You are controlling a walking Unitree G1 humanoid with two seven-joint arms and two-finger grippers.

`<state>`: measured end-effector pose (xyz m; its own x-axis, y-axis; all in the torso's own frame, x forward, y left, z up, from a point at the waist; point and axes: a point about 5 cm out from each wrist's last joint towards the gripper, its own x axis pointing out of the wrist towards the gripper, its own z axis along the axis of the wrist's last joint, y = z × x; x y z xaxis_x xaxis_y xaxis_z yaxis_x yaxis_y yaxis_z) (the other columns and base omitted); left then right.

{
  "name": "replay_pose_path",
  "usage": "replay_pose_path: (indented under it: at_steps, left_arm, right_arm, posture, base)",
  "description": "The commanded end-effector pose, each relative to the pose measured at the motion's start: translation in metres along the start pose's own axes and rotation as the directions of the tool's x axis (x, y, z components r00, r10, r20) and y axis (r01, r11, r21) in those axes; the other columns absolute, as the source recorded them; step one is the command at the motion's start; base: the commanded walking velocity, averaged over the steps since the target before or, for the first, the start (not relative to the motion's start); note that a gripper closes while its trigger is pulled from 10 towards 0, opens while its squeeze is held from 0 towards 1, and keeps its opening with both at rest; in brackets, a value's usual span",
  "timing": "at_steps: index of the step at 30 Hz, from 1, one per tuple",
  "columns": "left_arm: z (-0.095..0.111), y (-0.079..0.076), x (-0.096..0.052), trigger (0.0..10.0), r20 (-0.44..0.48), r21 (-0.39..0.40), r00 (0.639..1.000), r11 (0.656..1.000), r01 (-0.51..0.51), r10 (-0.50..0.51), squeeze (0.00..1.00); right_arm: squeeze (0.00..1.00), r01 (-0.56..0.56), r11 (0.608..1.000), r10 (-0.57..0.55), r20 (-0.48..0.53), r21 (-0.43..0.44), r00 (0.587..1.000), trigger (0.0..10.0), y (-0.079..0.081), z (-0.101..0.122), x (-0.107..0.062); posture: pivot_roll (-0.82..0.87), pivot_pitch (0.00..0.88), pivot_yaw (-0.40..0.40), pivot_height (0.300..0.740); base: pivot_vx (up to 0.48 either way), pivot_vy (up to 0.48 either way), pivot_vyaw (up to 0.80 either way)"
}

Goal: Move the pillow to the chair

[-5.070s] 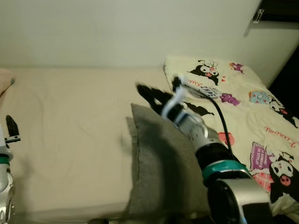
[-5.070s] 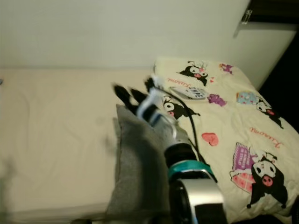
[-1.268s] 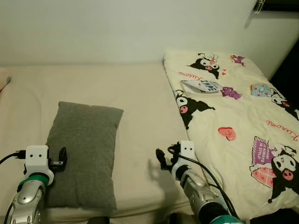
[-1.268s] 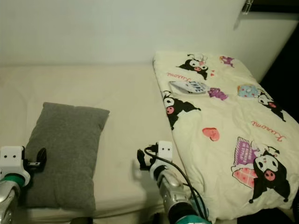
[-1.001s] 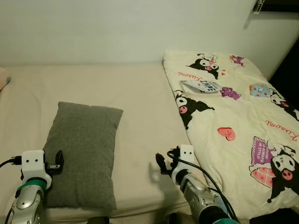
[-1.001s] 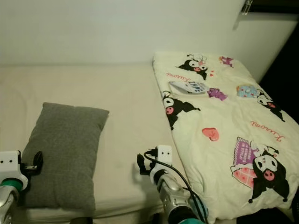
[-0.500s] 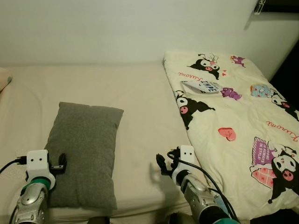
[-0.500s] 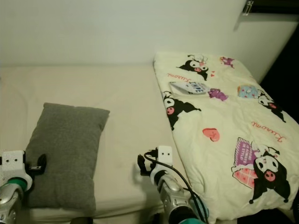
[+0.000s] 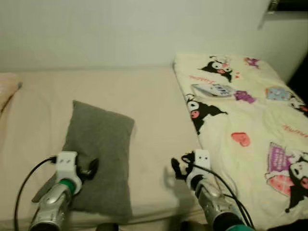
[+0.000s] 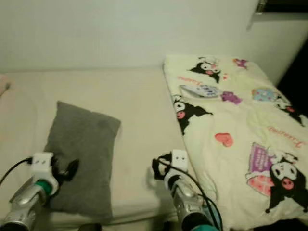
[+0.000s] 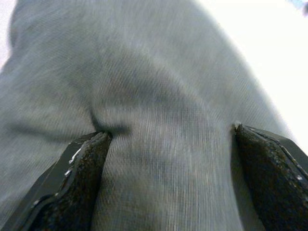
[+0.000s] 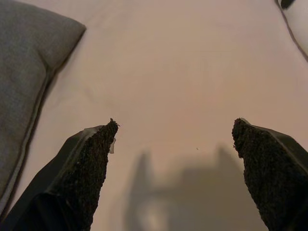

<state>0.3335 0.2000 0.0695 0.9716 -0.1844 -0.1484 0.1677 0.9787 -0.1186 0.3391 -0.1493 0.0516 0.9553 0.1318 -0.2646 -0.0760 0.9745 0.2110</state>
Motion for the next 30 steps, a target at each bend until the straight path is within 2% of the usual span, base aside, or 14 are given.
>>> replay_pose_path:
  at_steps: [1, 2, 4, 9, 10, 13, 14, 15, 22, 24, 26, 27, 29, 30]
  left_arm:
    - [-0.001, -0.040, 0.014, 10.0, -0.020, -0.016, 0.989, 0.989, 0.147, -0.147, 0.00]
    - [0.002, -0.055, 0.020, 10.0, -0.008, -0.028, 0.983, 0.982, 0.185, -0.186, 0.00]
    - [0.004, -0.063, 0.022, 10.0, -0.003, -0.034, 0.977, 0.977, 0.211, -0.211, 0.00]
    - [0.025, -0.131, 0.038, 10.0, 0.063, -0.029, 0.920, 0.921, 0.389, -0.387, 0.00]
    - [0.025, -0.131, 0.038, 10.0, 0.063, -0.029, 0.920, 0.921, 0.389, -0.387, 0.00]
    - [0.050, -0.177, 0.042, 10.0, 0.139, -0.021, 0.841, 0.848, 0.530, -0.523, 0.00]
    - [0.050, -0.177, 0.042, 10.0, 0.139, -0.021, 0.841, 0.848, 0.530, -0.523, 0.00]
    - [0.057, -0.192, 0.039, 10.0, 0.164, -0.001, 0.795, 0.806, 0.592, -0.584, 0.00]
    - [0.070, -0.206, 0.036, 10.0, 0.207, 0.029, 0.741, 0.761, 0.648, -0.639, 0.00]
    - [0.082, -0.211, 0.035, 10.0, 0.247, 0.044, 0.721, 0.751, 0.659, -0.647, 0.00]
    - [0.119, -0.216, 0.037, 10.0, 0.359, 0.055, 0.681, 0.743, 0.667, -0.638, 0.00]
    - [0.119, -0.216, 0.037, 10.0, 0.359, 0.055, 0.681, 0.743, 0.667, -0.638, 0.00]
    - [0.145, -0.216, 0.038, 10.0, 0.436, 0.060, 0.657, 0.748, 0.661, -0.615, 0.00]
    - [0.145, -0.216, 0.038, 10.0, 0.436, 0.060, 0.657, 0.748, 0.661, -0.615, 0.00]
  right_arm:
    - [0.00, 0.035, 0.999, -0.035, -0.021, 0.029, 0.999, 10.0, -0.006, -0.010, -0.005]
    - [0.00, 0.041, 0.999, -0.041, -0.020, 0.027, 0.999, 10.0, -0.008, -0.010, -0.005]
    - [0.00, 0.044, 0.999, -0.044, -0.019, 0.025, 0.999, 10.0, -0.009, -0.010, -0.005]
    - [0.00, 0.091, 0.996, -0.091, -0.013, 0.004, 0.996, 10.0, -0.027, -0.004, -0.008]
    - [0.00, 0.091, 0.996, -0.091, -0.013, 0.004, 0.996, 10.0, -0.027, -0.004, -0.008]
    - [0.00, 0.142, 0.990, -0.142, -0.008, -0.019, 0.990, 10.0, -0.047, 0.002, -0.012]
    - [0.00, 0.142, 0.990, -0.142, -0.008, -0.019, 0.990, 10.0, -0.047, 0.002, -0.012]
    - [0.00, 0.173, 0.985, -0.174, -0.004, -0.024, 0.985, 10.0, -0.057, 0.005, -0.015]
    - [0.00, 0.215, 0.976, -0.215, 0.000, -0.031, 0.977, 10.0, -0.071, 0.009, -0.018]
    - [0.00, 0.235, 0.971, -0.235, 0.003, -0.035, 0.972, 10.0, -0.077, 0.011, -0.020]
    - [0.00, 0.272, 0.961, -0.272, 0.006, -0.042, 0.962, 10.0, -0.088, 0.015, -0.023]
    - [0.00, 0.272, 0.961, -0.272, 0.006, -0.042, 0.962, 10.0, -0.088, 0.015, -0.023]
    - [0.00, 0.288, 0.957, -0.288, 0.008, -0.046, 0.958, 10.0, -0.092, 0.017, -0.024]
    - [0.00, 0.288, 0.957, -0.288, 0.008, -0.046, 0.958, 10.0, -0.092, 0.017, -0.024]
  posture:
    - [0.02, 0.076, 0.078, 0.617]
    - [0.00, 0.070, 0.094, 0.617]
    - [0.00, 0.070, 0.094, 0.617]
    - [-0.03, 0.061, 0.099, 0.617]
    - [-0.03, 0.061, 0.099, 0.617]
    - [-0.03, 0.058, 0.096, 0.617]
    - [-0.03, 0.058, 0.096, 0.617]
    - [-0.03, 0.055, 0.093, 0.617]
    - [-0.03, 0.051, 0.090, 0.617]
    - [-0.03, 0.048, 0.088, 0.617]
    - [-0.03, 0.045, 0.089, 0.617]
    - [-0.03, 0.045, 0.089, 0.617]
    - [-0.03, 0.042, 0.095, 0.617]
    - [-0.03, 0.042, 0.095, 0.617]
  base:
    - [0.000, 0.000, 0.00]
    - [0.000, 0.000, 0.00]
    - [0.000, 0.000, 0.00]
    - [0.000, 0.000, 0.00]
    - [0.000, 0.000, 0.00]
    - [0.000, 0.000, 0.00]
    - [0.000, 0.000, 0.00]
    - [0.000, 0.000, 0.00]
    - [0.000, 0.000, 0.00]
    - [0.000, 0.000, 0.00]
    - [0.000, 0.000, 0.00]
    - [0.000, 0.000, 0.00]
    - [0.000, 0.000, 0.00]
    - [0.000, 0.000, 0.00]
